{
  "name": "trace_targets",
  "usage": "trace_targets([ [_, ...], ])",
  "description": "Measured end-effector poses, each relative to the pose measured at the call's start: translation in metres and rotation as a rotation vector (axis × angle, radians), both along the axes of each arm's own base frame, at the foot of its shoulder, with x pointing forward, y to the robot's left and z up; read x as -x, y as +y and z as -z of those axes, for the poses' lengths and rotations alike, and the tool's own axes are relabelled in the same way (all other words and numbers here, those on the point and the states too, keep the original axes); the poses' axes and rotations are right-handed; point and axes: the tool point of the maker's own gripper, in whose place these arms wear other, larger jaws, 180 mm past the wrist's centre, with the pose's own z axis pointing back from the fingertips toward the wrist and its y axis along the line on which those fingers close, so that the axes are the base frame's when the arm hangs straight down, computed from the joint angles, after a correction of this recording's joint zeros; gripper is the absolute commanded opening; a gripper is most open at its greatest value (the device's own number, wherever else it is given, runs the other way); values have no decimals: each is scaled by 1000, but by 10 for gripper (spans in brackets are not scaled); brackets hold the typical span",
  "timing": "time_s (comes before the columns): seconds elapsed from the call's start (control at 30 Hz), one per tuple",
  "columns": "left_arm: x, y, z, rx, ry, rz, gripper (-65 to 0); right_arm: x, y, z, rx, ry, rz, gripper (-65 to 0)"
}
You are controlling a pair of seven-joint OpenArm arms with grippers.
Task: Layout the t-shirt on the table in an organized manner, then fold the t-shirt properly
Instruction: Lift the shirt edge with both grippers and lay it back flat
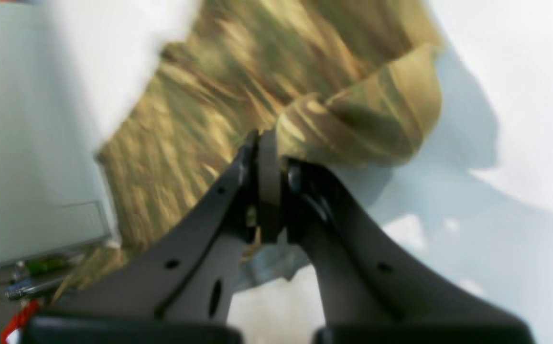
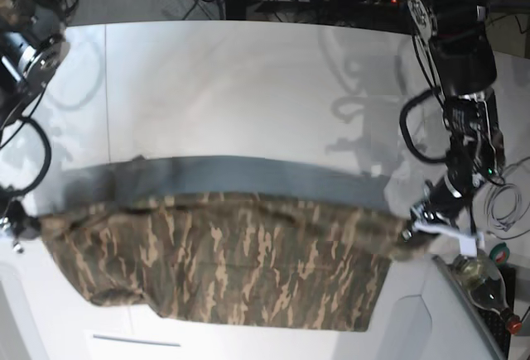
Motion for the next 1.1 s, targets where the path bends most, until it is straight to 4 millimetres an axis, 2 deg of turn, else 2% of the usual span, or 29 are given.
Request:
trace_targets([
  [0.03, 3, 2, 3, -2, 5, -6, -650, 6, -4, 6, 7, 12, 16, -650],
  [0.1, 25, 1, 29, 8, 69, -5, -650, 35, -3, 34, 0, 90, 21, -650],
  [0.17, 63, -3, 71, 8, 198, -5, -650, 74, 5, 73, -1, 203, 14, -650],
  [0.2, 82, -5, 88, 10, 254, -4, -650, 91, 11, 88, -7, 241, 14, -650],
  [0.23, 94, -5, 97, 11, 288, -4, -650, 99, 13, 95, -7, 258, 14, -650],
  [0.3, 100, 0, 100, 2, 281, -20, -650, 101, 16, 97, -15, 245, 13, -650],
  [0.37, 91, 7, 88, -13, 209, -48, -650, 97, 14, 92, -7, 219, 19, -650],
  [0.43, 92, 9, 83, -13, 174, -54, -650, 100, 10, 92, 2, 209, 24, -650],
  [0.53, 121, 9, 102, -26, 244, -48, -650, 129, 7, 105, 33, 266, 13, -650],
  [0.6, 140, 8, 107, -43, 266, -36, -650, 145, 7, 104, 68, 277, -1, -650],
  [0.67, 148, 8, 103, -66, 265, -19, -650, 150, 9, 95, 111, 250, -7, -650],
  [0.77, 144, 7, 84, -89, 210, -4, -650, 154, 15, 76, 161, 204, -18, -650],
  [0.87, 147, 9, 66, -122, 172, 1, -650, 168, 25, 59, 211, 204, -56, -650],
  [0.97, 146, 17, 48, -148, 182, 12, -650, 159, 21, 39, 252, 168, -71, -650],
  [1.03, 120, 13, 28, -155, 158, 47, -650, 138, 17, 25, 262, 142, -85, -650],
  [1.1, 78, 9, -5, -191, 87, 88, -650, 104, 12, 7, 268, 80, -109, -650],
])
